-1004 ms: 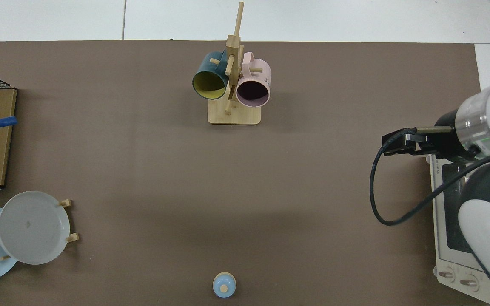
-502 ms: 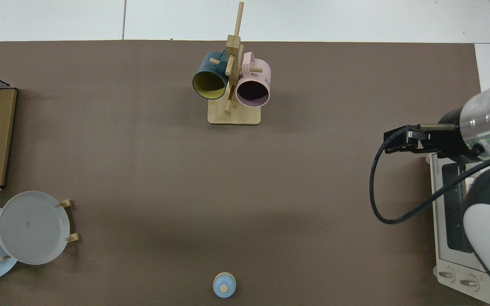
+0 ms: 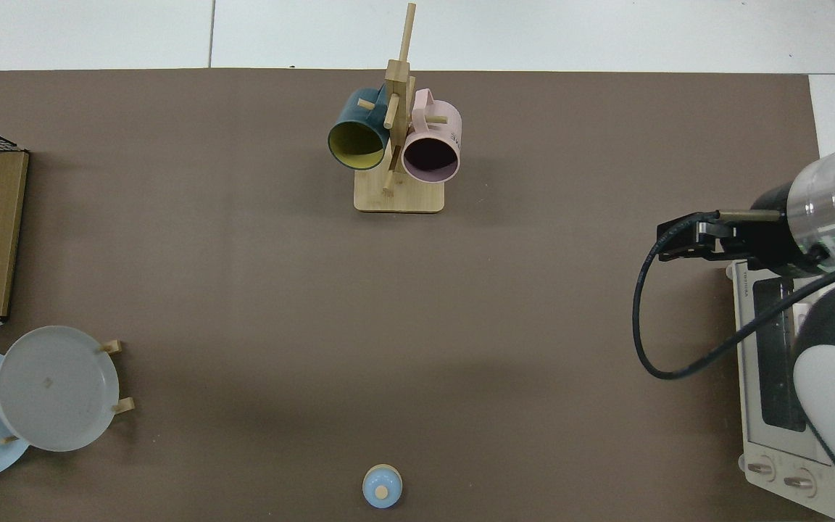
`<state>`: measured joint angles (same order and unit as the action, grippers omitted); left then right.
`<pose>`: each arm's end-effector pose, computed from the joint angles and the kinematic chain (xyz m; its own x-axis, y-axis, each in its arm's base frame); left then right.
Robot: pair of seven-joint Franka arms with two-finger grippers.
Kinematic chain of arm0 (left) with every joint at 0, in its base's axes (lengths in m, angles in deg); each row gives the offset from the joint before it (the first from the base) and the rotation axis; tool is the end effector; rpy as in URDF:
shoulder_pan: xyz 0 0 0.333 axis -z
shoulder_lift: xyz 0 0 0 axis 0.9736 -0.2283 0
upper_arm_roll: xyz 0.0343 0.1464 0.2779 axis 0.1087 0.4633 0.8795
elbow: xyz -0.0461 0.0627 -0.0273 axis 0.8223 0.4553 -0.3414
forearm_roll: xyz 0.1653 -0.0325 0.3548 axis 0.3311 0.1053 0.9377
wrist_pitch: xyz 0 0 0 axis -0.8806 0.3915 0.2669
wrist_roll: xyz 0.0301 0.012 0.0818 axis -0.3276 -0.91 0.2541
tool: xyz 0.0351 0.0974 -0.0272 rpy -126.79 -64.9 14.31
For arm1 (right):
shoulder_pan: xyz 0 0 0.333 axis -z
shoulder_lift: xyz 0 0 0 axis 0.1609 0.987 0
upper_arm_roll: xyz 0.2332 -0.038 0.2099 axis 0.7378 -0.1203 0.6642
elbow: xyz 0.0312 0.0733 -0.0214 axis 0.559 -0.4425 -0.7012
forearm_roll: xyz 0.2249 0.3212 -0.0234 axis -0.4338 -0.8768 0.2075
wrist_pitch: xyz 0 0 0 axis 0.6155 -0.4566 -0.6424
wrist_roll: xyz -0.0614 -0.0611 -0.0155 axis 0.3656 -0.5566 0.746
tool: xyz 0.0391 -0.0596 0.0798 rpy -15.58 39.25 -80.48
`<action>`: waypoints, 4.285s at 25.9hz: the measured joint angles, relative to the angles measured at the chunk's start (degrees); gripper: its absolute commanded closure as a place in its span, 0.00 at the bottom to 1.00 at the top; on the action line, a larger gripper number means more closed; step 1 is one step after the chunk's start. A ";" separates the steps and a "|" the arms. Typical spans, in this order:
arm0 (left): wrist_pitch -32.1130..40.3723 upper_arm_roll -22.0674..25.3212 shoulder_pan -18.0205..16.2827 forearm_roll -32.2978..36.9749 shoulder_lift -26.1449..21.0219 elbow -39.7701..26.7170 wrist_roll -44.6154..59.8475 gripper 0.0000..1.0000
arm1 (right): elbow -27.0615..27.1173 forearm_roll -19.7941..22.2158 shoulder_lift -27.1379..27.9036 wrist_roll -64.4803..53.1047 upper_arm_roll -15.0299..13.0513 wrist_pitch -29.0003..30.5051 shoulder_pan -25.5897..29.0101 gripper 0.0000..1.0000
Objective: Put markers into pen holder
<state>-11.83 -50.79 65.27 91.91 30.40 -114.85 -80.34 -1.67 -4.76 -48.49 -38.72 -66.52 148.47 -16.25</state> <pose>0.5495 0.1227 0.6810 0.1928 -0.7372 -0.6475 -0.9742 -0.0651 -0.2160 0.5413 0.0972 0.6441 0.9912 -0.1325 0.0045 -0.1325 -0.9912 -0.0017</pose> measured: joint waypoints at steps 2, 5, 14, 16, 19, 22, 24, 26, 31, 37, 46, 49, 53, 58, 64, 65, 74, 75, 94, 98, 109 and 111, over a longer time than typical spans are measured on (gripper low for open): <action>-0.24 0.02 -0.37 0.43 -0.11 0.00 -0.38 1.00 | 0.00 0.00 0.00 0.00 0.00 0.00 0.01 0.00; -0.51 -0.03 -1.03 1.06 -0.30 0.00 -0.88 1.00 | 0.00 0.00 0.00 0.00 0.01 0.00 0.01 0.00; -2.11 0.04 -3.91 3.36 -1.52 -0.02 -2.29 1.00 | 0.00 0.00 0.00 0.00 0.01 0.00 0.02 0.00; -3.50 0.12 -4.30 5.29 -2.40 -0.05 -2.44 1.00 | 0.00 0.00 0.00 0.00 0.01 0.00 0.02 0.00; -6.24 0.11 -5.97 7.13 -4.27 -0.06 -2.45 1.00 | 0.00 0.00 0.00 0.00 0.01 0.00 0.02 0.00; -10.28 0.18 -9.03 7.46 -6.26 -0.06 -3.92 1.00 | 0.00 0.00 0.00 0.00 0.01 0.00 0.02 0.00; -11.84 0.23 -10.47 7.52 -7.25 -0.06 -4.94 1.00 | 0.00 0.00 0.00 0.00 0.01 0.00 0.02 0.00; -12.12 0.25 -10.99 7.81 -8.00 -0.05 -5.44 1.00 | 0.00 0.00 0.00 0.00 0.01 0.00 0.02 0.00; -12.14 0.21 -12.08 8.22 -9.41 -0.06 -5.52 1.00 | 0.00 0.00 0.00 0.00 0.01 0.00 0.02 0.00; -12.17 0.04 -12.53 8.23 -10.46 -0.28 -5.91 1.00 | 0.00 0.00 0.00 0.00 0.01 0.00 0.02 0.00; -12.18 0.18 -14.07 8.24 -11.28 -2.43 -5.95 1.00 | 0.00 0.00 0.00 0.00 0.01 0.00 0.02 0.00; -12.18 0.09 -14.16 8.24 -11.69 -2.92 -5.96 1.00 | 0.00 0.00 0.00 0.00 0.01 0.00 0.02 0.00; -12.18 -0.09 -14.16 8.24 -11.90 -3.67 -5.96 1.00 | 0.00 0.00 0.00 0.00 0.01 0.00 0.02 0.00; -12.15 -0.15 -14.16 8.24 -11.90 -5.27 -5.97 1.00 | 0.00 0.00 0.00 0.00 0.01 0.00 0.02 0.00; -12.13 -0.30 -14.16 8.24 -11.90 -7.19 -6.20 1.00 | 0.00 0.00 0.00 0.00 0.01 0.00 0.03 0.00; -12.13 -0.31 -14.16 8.24 -11.90 -7.41 -6.46 1.00 | 0.00 0.00 0.00 0.00 0.01 0.00 0.03 0.00; -12.13 -0.35 -14.16 8.08 -11.90 -8.46 -9.83 1.00 | 0.00 0.00 0.00 0.00 0.01 0.00 0.03 0.00; -12.13 -0.36 -14.16 8.07 -11.90 -8.56 -10.16 1.00 | 0.00 0.00 0.00 0.00 0.01 0.00 0.03 0.00; -12.17 -0.38 -14.19 7.69 -11.84 -8.74 -11.08 0.47 | 0.00 0.00 0.00 0.00 0.01 0.00 0.03 0.00; -12.20 -0.33 -14.20 7.69 -11.84 -8.45 -11.37 0.43 | 0.00 0.00 0.00 0.00 0.01 0.00 0.03 0.00; -12.56 -0.23 -14.02 7.26 -11.84 -3.08 -13.67 0.33 | 0.00 0.00 0.00 0.00 0.01 0.00 0.03 0.00; -12.54 0.30 -13.12 6.20 -11.82 -1.64 -14.02 0.33 | 0.00 0.00 0.00 0.00 0.01 0.00 0.03 0.00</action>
<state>-24.38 -50.50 52.15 98.10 18.58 -116.49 -94.36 -1.67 -4.76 -48.49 -38.72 -66.52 148.47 -16.22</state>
